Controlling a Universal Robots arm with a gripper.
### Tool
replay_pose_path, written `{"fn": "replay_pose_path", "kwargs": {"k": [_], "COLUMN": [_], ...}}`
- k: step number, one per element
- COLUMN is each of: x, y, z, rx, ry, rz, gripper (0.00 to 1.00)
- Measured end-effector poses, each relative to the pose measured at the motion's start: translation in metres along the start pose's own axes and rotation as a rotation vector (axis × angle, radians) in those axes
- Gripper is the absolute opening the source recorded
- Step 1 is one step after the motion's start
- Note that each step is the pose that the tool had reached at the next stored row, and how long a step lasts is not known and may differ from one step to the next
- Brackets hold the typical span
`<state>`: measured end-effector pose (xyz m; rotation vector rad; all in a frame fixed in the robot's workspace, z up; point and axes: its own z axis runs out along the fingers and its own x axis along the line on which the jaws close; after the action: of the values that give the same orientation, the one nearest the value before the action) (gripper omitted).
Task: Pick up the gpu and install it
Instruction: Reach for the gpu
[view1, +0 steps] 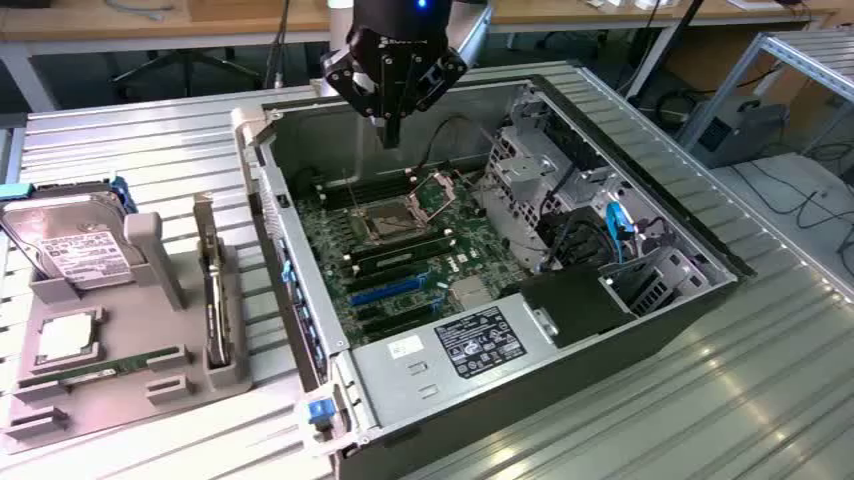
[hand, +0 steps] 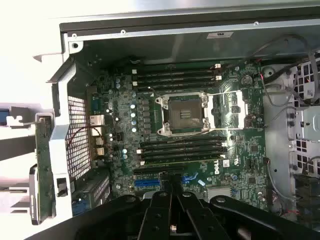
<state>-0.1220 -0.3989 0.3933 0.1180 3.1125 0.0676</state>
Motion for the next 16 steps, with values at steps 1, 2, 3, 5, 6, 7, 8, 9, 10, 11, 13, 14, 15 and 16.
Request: {"fn": "replay_pose_path", "kwargs": {"k": [1,2,3,5,6,7,8,9,10,11,13,14,15,16], "x": [0.000,0.000,0.001,0.005,0.006,0.007,0.008,0.010,0.011,0.014,0.019,0.021,0.022,0.023], "y": [0.0000,0.0000,-0.0001,-0.0004,-0.0004,-0.0005,-0.0006,-0.0007,-0.0009,-0.0011,-0.0014,-0.0016,-0.0017,-0.0018], "z": [0.0000,0.0000,-0.0001,-0.0002,-0.0002,-0.0002,-0.0003,-0.0003,-0.0003,-0.0004,-0.0005,-0.0006,-0.0006,-0.0007], "rx": [0.0000,0.0001,0.0000,0.0000,0.0000,0.0000,0.0000,-0.0001,-0.0001,-0.0001,-0.0001,-0.0001,-0.0001,-0.0001], "ry": [0.0000,0.0000,0.0001,0.0000,-0.0001,-0.0001,-0.0001,-0.0002,-0.0003,-0.0007,-0.0014,-0.0017,-0.0017,-0.0019], "rz": [0.000,0.000,0.000,0.000,0.000,0.000,0.000,0.000,0.000,0.000,0.000,0.000,0.000,0.000], "gripper": [0.11,0.11,0.11,0.11,0.11,0.11,0.11,0.11,0.11,0.11,0.11,0.11,0.11,0.11]}}
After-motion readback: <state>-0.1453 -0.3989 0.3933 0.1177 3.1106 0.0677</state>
